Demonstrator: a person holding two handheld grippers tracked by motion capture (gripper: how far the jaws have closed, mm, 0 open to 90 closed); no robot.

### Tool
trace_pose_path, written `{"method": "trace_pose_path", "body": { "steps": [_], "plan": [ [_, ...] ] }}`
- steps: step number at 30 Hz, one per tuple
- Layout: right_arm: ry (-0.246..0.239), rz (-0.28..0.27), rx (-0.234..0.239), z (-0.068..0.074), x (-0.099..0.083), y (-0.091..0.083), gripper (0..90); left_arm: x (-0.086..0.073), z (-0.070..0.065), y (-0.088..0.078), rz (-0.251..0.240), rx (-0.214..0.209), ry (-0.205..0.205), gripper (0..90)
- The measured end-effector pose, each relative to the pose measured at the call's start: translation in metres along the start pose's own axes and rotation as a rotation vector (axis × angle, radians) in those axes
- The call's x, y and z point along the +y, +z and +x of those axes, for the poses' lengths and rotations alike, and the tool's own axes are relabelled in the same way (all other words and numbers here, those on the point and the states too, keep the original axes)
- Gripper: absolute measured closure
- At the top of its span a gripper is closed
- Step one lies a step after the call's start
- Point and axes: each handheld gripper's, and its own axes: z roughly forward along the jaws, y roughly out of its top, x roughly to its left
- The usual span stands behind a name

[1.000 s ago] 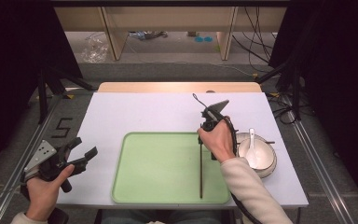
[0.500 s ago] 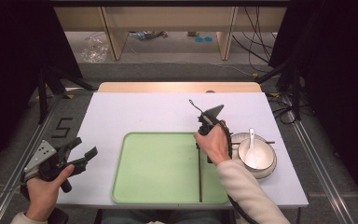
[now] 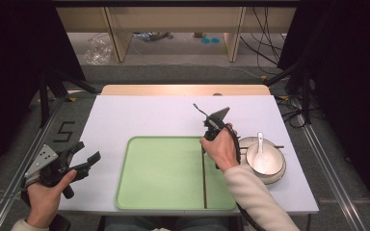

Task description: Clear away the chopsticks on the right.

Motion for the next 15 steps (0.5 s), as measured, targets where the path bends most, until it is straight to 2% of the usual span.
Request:
{"method": "trace_pose_path", "body": {
  "steps": [1,2,3,4,6,7,9,11,12,13,14,15],
  "plan": [
    [-0.007,-0.003,-0.001,0.003,-0.001,-0.003,78.0,0.0,0.0,0.0,0.0,0.0,0.001,21.0],
    [-0.04,-0.009,-0.003,0.004,-0.002,-0.008,76.3,0.0,0.0,0.0,0.001,0.0,0.0,21.0],
    [-0.067,-0.029,-0.024,0.006,-0.002,-0.011,75.4,0.0,0.0,0.0,0.001,0.0,0.0,21.0],
    [-0.15,-0.056,-0.041,0.006,-0.003,-0.016,74.8,0.0,0.0,0.0,0.0,0.0,0.001,21.0],
    [-0.374,-0.093,-0.062,0.005,-0.003,-0.024,70.8,0.0,0.0,0.0,-0.002,0.0,0.001,21.0],
    [-0.533,-0.139,-0.101,0.003,-0.002,-0.025,72.3,0.0,0.0,0.0,-0.002,-0.001,0.0,21.0],
    [-0.836,-0.193,-0.157,0.002,-0.003,-0.032,69.0,0.0,0.0,0.0,0.001,-0.001,0.001,21.0],
    [-1.144,-0.151,-0.259,-0.001,-0.004,-0.037,63.5,0.0,0.0,0.0,0.004,0.001,0.001,21.0],
    [-1.195,-0.133,-0.267,-0.002,-0.006,-0.037,62.8,0.0,0.0,0.0,0.004,0.0,0.003,20.9],
    [-1.291,-0.107,-0.276,-0.005,-0.004,-0.037,62.8,0.0,0.0,0.0,0.004,0.0,0.003,20.9],
    [-1.291,-0.107,-0.276,-0.005,-0.004,-0.037,62.8,0.0,0.0,0.0,0.004,0.0,0.003,20.9],
    [-1.346,-0.048,-0.3,-0.011,-0.006,-0.035,61.7,0.0,0.0,0.0,-0.001,0.005,0.006,20.9]
  ]
}}
